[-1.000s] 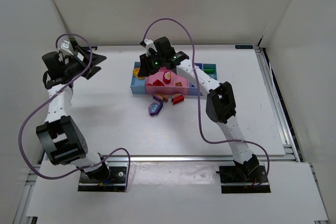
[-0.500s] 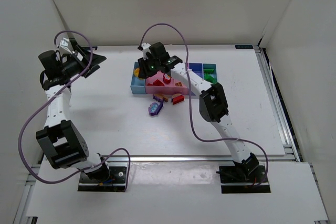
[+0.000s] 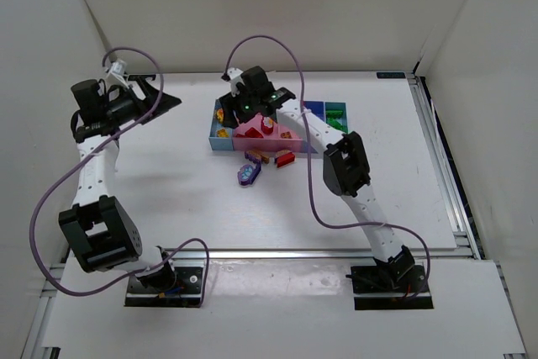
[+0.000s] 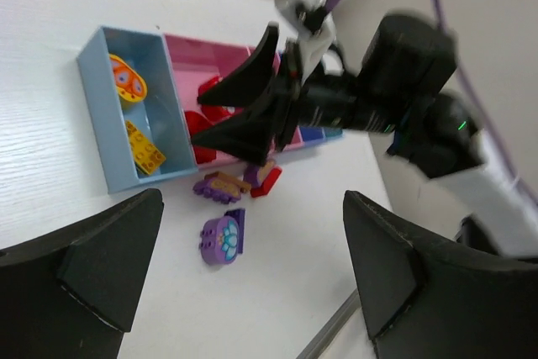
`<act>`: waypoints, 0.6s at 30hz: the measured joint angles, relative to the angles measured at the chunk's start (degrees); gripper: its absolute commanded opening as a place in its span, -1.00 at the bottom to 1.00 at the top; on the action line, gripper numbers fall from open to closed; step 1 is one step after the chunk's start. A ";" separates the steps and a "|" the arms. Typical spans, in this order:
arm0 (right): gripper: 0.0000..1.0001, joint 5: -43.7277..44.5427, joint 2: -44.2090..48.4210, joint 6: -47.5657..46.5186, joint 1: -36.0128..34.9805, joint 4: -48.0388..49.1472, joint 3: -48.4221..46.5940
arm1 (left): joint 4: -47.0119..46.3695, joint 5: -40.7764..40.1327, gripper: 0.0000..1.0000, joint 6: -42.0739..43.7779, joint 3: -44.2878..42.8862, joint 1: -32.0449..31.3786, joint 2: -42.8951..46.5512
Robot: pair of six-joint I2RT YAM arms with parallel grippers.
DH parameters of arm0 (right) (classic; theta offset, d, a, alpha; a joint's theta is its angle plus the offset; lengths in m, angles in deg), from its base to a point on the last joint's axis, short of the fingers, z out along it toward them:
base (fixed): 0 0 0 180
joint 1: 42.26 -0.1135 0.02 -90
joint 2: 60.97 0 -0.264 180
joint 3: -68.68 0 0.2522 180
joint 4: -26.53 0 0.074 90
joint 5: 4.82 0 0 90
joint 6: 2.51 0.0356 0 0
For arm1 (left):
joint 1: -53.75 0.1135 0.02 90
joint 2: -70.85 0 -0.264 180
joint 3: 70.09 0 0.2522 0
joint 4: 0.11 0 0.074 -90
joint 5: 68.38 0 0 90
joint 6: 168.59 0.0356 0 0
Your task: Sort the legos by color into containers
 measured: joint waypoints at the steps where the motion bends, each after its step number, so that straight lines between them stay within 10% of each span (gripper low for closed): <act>1: 0.32 0.00 1.64 -0.79 0.50 -0.74 1.57 | 1.31 0.37 0.95 2.36 -0.17 -1.01 0.02; 13: 0.31 -0.68 40.74 -14.25 16.02 -3.08 28.74 | 22.91 0.96 0.37 33.86 0.13 -15.41 2.29; 18: 0.31 -0.66 48.98 -17.44 18.25 -3.45 37.77 | 30.53 -4.48 0.71 46.14 0.76 -24.59 2.14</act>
